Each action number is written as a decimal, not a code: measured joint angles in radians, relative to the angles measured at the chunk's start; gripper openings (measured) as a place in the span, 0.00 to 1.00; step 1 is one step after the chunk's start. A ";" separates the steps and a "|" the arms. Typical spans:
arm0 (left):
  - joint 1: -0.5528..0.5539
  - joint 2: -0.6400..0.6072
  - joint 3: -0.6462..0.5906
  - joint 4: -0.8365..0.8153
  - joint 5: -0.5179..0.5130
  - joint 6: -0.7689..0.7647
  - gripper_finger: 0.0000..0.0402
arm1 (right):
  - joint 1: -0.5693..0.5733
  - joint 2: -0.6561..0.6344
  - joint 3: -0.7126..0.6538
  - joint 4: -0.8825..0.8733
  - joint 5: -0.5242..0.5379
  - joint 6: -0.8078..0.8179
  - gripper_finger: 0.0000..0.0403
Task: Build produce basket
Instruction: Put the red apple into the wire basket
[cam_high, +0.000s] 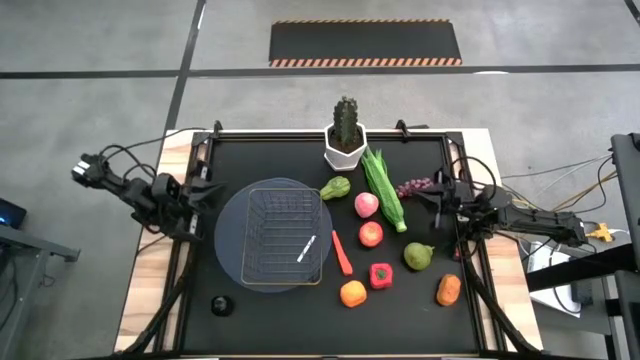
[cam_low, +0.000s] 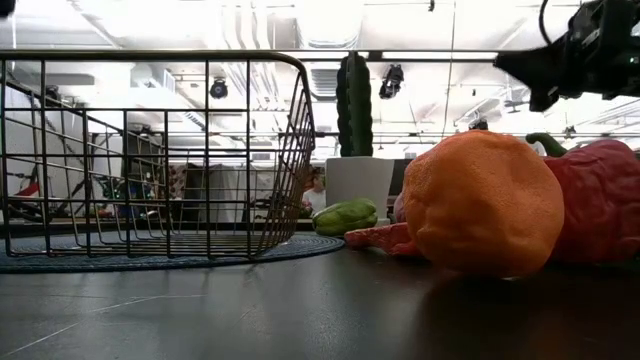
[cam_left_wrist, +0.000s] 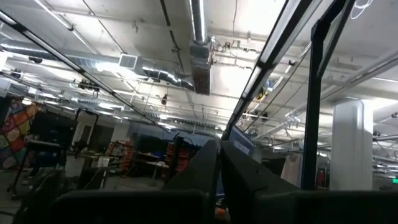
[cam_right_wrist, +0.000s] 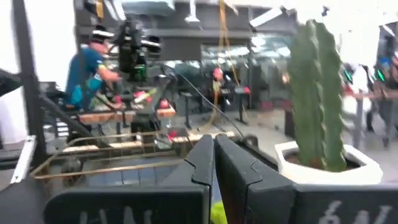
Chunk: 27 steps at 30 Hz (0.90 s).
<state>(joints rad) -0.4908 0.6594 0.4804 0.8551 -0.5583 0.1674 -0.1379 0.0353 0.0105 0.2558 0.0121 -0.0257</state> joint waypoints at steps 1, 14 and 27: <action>0.000 0.047 0.038 0.000 0.000 0.002 0.01 | 0.000 0.000 0.000 0.016 -0.026 -0.014 0.02; 0.049 0.613 0.484 -0.026 -0.059 0.029 0.01 | 0.002 -0.019 0.000 0.117 -0.209 -0.027 0.02; 0.182 1.005 0.999 -0.729 -0.020 -0.095 0.01 | 0.003 -0.035 0.001 0.207 -0.378 0.062 0.02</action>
<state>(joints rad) -0.3086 1.6643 1.4797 0.1260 -0.5778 0.0722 -0.1352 0.0006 0.0110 0.4630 -0.3655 0.0362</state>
